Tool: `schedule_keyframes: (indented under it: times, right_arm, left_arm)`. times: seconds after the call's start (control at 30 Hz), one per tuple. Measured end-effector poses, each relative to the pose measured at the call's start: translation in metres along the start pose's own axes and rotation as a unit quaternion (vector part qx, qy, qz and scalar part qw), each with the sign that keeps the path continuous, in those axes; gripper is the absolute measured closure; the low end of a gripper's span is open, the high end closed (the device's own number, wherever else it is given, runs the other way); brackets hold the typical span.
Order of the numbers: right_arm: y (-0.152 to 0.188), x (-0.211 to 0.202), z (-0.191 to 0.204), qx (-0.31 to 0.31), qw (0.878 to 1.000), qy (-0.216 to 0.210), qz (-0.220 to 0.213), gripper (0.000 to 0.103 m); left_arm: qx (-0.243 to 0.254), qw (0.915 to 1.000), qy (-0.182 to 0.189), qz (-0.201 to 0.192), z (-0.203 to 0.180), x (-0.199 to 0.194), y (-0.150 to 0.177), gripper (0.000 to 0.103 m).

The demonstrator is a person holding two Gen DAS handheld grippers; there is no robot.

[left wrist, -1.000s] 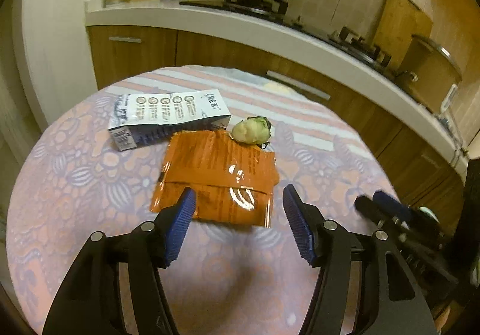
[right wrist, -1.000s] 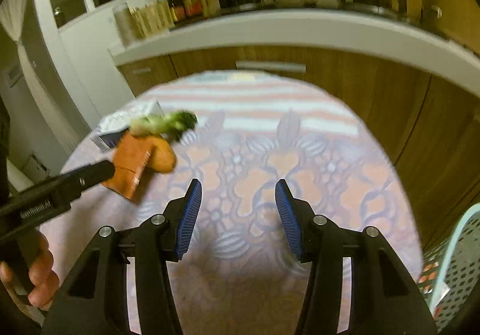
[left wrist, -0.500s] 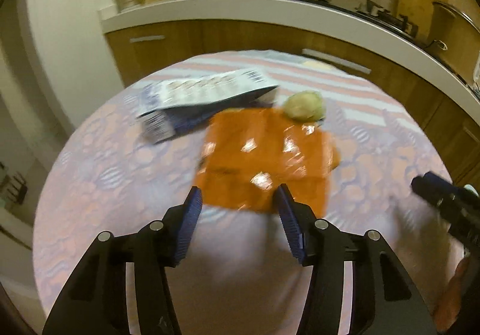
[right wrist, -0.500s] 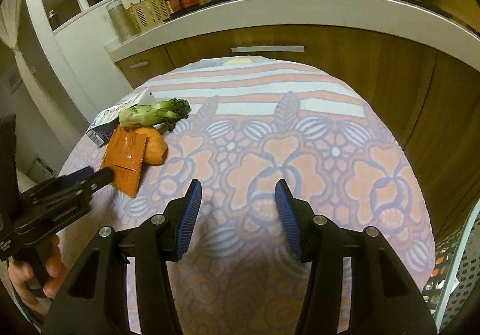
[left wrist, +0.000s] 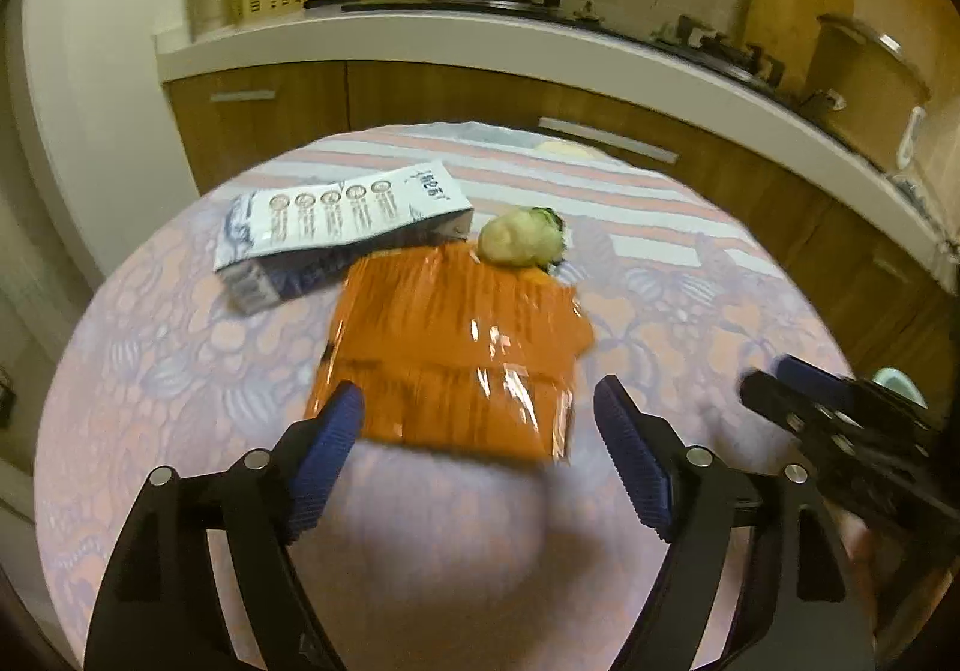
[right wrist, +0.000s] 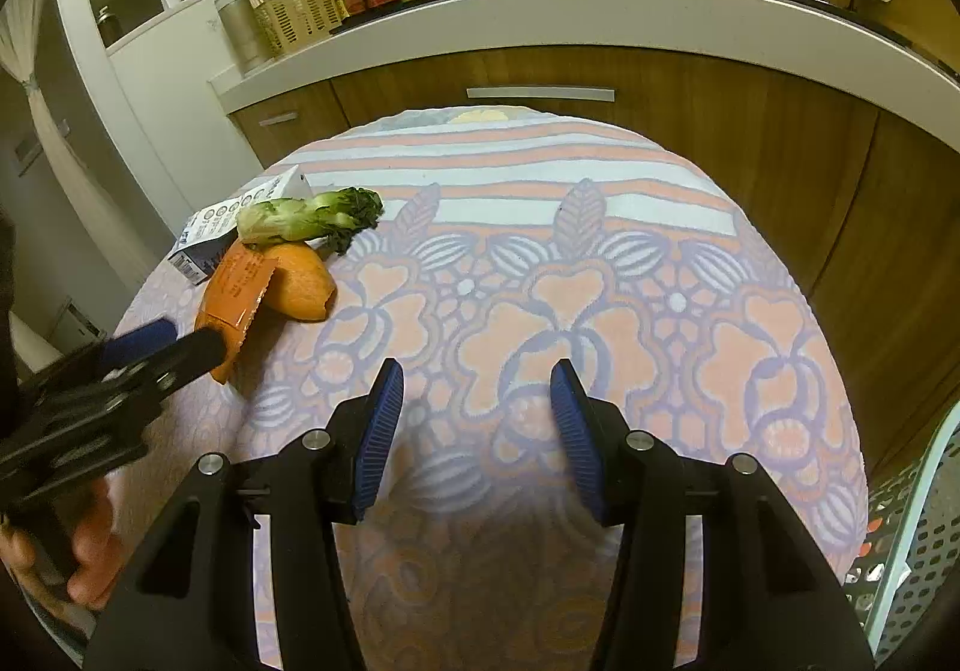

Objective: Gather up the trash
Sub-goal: 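Grasp the orange snack wrapper with the left tool while the right tool grasps the orange peel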

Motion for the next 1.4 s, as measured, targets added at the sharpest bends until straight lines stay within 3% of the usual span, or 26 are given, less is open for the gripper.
schedule_keyframes:
  times: [0.07, 0.17, 0.3, 0.4, 0.43, 0.7, 0.73, 0.77, 0.83, 0.9, 1.0, 1.17, 1.2, 1.33, 1.4]
  right_arm:
    - [0.0, 0.0, 0.0, 0.0, 1.0, -0.001, 0.0, 0.055]
    - [0.0, 0.0, -0.001, 0.001, 1.0, -0.004, 0.0, 0.055]
    - [0.0, 0.0, 0.0, 0.002, 1.0, -0.006, 0.002, 0.055]
    - [0.001, 0.001, 0.003, -0.001, 1.0, -0.007, 0.004, 0.055]
    - [0.001, 0.001, 0.004, -0.005, 1.0, -0.007, 0.005, 0.055]
    - [0.002, 0.006, 0.011, -0.023, 0.999, 0.011, 0.019, 0.055]
    - [0.001, 0.008, 0.01, -0.019, 1.0, 0.01, 0.022, 0.055]
    - [0.001, 0.008, 0.008, -0.017, 1.0, 0.008, 0.023, 0.055]
    - [0.001, 0.009, 0.005, -0.01, 1.0, 0.004, 0.024, 0.055]
    - [0.001, 0.009, 0.004, -0.007, 1.0, 0.001, 0.023, 0.055]
    - [0.001, 0.008, 0.005, -0.007, 1.0, 0.003, 0.021, 0.055]
    - [0.002, 0.007, 0.004, -0.005, 1.0, 0.0, 0.017, 0.055]
    - [0.002, 0.006, 0.003, -0.003, 1.0, -0.002, 0.017, 0.055]
    - [0.001, 0.006, 0.002, 0.001, 1.0, -0.007, 0.018, 0.055]
    - [0.002, 0.004, 0.003, -0.002, 1.0, -0.009, 0.015, 0.055]
  left_arm:
    - [0.0, 0.9999, 0.003, 0.015, 0.001, 0.014, -0.005, 0.028]
    - [0.008, 0.9997, -0.009, 0.023, 0.005, 0.023, -0.004, 0.041]
    - [0.003, 0.9999, -0.006, 0.015, 0.017, 0.019, 0.0, 0.07]
    - [-0.005, 0.9999, 0.01, 0.012, 0.024, 0.014, 0.002, 0.078]
    - [-0.001, 1.0, 0.001, 0.01, 0.024, 0.013, 0.004, 0.103]
    - [-0.025, 0.9985, 0.048, -0.001, 0.034, -0.001, 0.01, 0.103]
    - [-0.028, 0.998, 0.056, 0.001, 0.032, -0.003, 0.011, 0.099]
    - [-0.028, 0.9976, 0.064, 0.004, 0.03, -0.003, 0.012, 0.093]
    - [-0.025, 0.9977, 0.063, 0.003, 0.023, -0.004, 0.013, 0.054]
    - [-0.014, 0.9986, 0.049, -0.017, 0.012, -0.01, 0.012, 0.034]
    - [0.022, 0.9992, 0.028, -0.018, -0.009, -0.006, 0.007, 0.026]
    - [0.067, 0.9955, -0.066, 0.016, -0.028, 0.028, 0.004, 0.029]
    - [0.066, 0.9948, -0.075, 0.017, -0.027, 0.029, 0.003, 0.039]
    - [0.055, 0.9959, -0.072, -0.007, -0.018, 0.017, 0.001, 0.062]
    - [0.05, 0.9959, -0.072, -0.024, -0.012, 0.006, 0.003, 0.068]
Point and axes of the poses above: each gripper's, at about its wrist camera, not at the fingertips, and x roughly the way its jaws point, z to its left, y to its underside, the point moved 2 cm from there along x, roughly the way its jaws point, and after that the axes turned 4 degrees about z, right-handed, at the moved point
